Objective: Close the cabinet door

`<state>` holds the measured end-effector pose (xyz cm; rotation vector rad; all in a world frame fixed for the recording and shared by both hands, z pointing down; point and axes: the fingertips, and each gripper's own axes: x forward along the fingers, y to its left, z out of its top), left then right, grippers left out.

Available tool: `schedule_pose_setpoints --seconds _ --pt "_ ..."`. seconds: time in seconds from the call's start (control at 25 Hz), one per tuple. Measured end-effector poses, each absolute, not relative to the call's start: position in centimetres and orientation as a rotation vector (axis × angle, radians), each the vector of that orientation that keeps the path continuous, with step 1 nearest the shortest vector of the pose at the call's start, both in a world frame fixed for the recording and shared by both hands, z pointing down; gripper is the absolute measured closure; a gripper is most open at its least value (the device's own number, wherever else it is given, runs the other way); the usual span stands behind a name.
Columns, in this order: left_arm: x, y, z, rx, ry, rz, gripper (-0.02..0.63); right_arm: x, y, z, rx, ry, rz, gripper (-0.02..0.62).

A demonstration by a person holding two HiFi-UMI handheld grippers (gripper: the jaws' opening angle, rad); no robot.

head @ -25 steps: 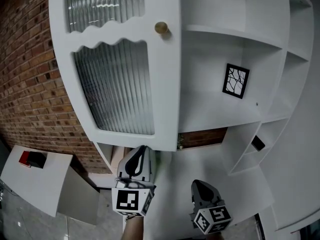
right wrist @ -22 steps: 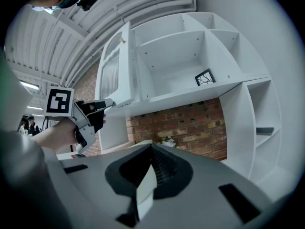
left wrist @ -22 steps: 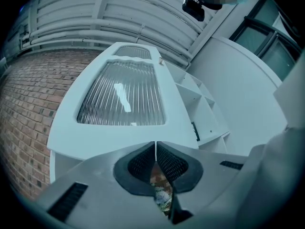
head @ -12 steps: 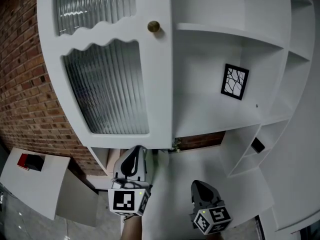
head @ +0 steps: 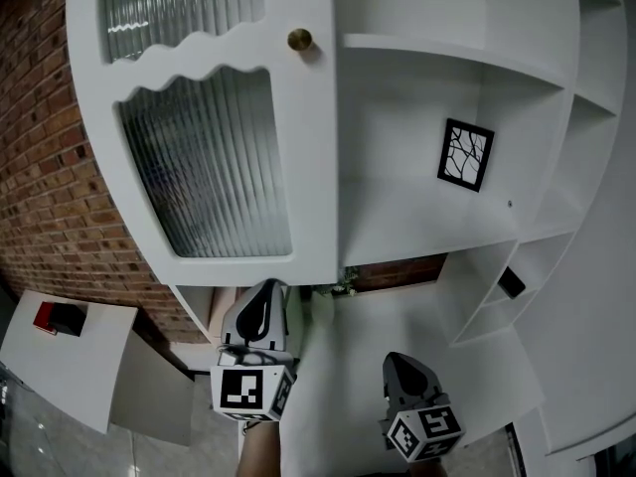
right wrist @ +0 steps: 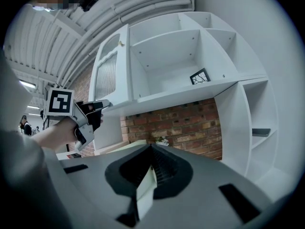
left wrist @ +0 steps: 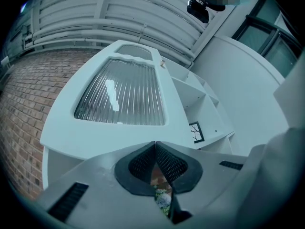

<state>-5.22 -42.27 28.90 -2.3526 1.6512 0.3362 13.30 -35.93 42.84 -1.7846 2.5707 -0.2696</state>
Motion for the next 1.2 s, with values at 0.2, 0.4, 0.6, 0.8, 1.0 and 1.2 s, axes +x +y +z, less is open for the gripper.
schedule_pose_setpoints --seconds 0.2,0.4,0.6,0.8,1.0,1.2 --pt "-5.1 -41.0 29.8 -2.392 1.641 0.315 0.591 13.5 -34.9 42.8 -1.81 2.566 -0.244 0.594" --pt "-5.5 -37.5 32.8 -2.472 1.649 0.289 0.591 11.9 -32.9 42.5 -1.837 2.613 -0.156 0.594" --pt "-6.8 -33.8 35.6 -2.519 1.665 0.246 0.591 10.0 -30.2 42.4 -1.824 2.635 -0.112 0.594" --pt "-7.7 -30.1 37.0 -2.621 1.641 0.308 0.591 8.7 -27.0 41.6 -1.733 2.639 -0.101 0.594" --pt "-8.4 -27.7 38.9 -2.642 1.672 0.246 0.591 8.7 -25.3 41.3 -1.765 2.628 -0.081 0.594" --pt "-8.9 -26.4 38.8 -2.636 1.68 0.208 0.591 8.6 -24.0 41.4 -1.781 2.622 -0.084 0.594"
